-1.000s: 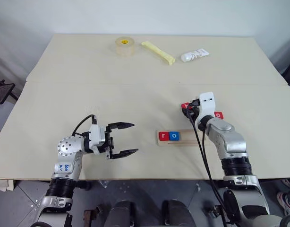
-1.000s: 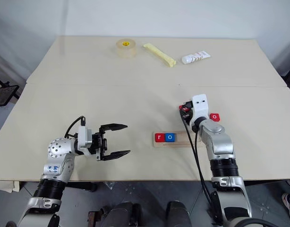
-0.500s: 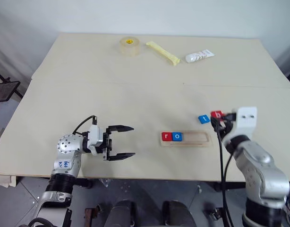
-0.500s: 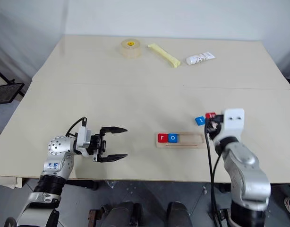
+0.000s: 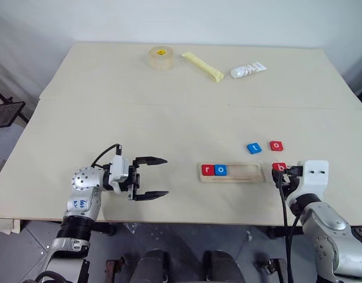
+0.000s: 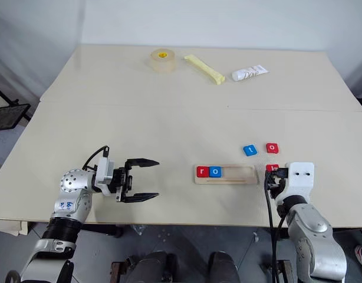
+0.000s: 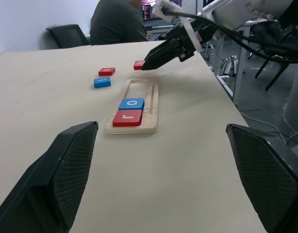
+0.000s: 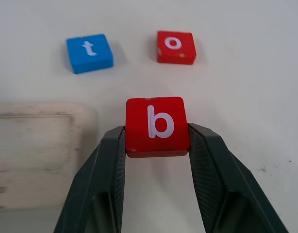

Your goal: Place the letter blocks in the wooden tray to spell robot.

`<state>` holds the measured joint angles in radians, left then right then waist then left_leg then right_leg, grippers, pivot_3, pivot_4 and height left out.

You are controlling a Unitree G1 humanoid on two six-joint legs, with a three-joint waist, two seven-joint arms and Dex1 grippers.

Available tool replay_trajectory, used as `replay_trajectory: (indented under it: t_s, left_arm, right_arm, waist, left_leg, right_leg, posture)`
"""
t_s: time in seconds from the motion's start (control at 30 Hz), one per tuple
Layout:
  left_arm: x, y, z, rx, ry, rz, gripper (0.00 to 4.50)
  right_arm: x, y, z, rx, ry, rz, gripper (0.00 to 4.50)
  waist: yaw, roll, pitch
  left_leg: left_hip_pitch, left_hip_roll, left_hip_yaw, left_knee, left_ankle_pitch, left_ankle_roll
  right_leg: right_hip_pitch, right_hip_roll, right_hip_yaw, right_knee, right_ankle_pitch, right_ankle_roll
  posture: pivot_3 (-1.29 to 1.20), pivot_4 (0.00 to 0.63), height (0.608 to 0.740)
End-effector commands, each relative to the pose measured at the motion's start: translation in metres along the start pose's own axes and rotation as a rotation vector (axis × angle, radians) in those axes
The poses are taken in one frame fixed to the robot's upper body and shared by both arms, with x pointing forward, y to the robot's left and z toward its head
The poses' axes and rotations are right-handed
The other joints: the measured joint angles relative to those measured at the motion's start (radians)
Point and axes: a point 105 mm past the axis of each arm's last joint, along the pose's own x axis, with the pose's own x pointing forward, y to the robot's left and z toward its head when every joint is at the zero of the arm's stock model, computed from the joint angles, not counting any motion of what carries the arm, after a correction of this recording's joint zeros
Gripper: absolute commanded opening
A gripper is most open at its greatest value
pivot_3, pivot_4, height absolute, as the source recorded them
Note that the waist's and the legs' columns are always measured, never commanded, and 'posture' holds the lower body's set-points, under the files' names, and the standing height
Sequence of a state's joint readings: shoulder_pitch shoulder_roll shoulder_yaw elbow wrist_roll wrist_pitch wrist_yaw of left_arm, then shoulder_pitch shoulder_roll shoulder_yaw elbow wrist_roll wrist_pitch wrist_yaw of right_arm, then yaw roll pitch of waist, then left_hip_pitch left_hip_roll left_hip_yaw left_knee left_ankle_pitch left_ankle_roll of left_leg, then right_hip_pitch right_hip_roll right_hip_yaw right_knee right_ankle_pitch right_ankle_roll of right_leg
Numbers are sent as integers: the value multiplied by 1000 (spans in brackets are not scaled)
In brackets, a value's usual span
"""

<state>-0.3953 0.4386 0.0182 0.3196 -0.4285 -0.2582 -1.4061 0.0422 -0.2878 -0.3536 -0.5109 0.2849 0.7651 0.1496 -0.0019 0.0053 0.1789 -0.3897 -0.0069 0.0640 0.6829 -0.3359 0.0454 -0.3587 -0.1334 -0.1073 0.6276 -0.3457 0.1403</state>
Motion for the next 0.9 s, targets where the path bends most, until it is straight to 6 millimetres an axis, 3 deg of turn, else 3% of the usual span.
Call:
replay_trajectory:
  t_s: [0.03,0.33,0.5,0.7,0.9]
  left_arm:
    - [2,-2,7,27,-12,-5,4500]
    - [2,-3,9,27,-12,7,4500]
    - [3,-3,8,23,-14,4,4500]
    - [5,-3,7,19,-20,-11,4500]
    - [5,-6,7,20,-20,-32,4500]
  right_arm:
    - [0,-4,10,-15,-54,-17,1454]
    - [-16,-4,15,-76,-81,39,4469]
    - [-30,-2,25,-261,-40,253,4469]
    - [-41,-10,24,-572,134,580,4469]
    - [-17,-30,39,-741,216,771,4469]
  waist:
    - [0,0,0]
    - [1,0,0]
    - [1,0,0]
    - [3,0,0]
    - [1,-1,0]
  left_leg:
    - [0,0,0,0,0,0]
    - [0,0,0,0,0,0]
    - [0,0,0,0,0,0]
    - [1,0,1,0,0,1]
    - [1,0,2,1,0,1]
  right_leg:
    - [0,0,0,0,0,0]
    - [0,0,0,0,0,0]
    - [1,0,0,-1,0,0]
    - [3,0,0,-3,0,0]
    - [4,-1,0,-6,0,0]
  posture:
    - [0,150,740]
    - [0,150,740]
    - [0,150,740]
    - [0,150,740]
    - [0,150,740]
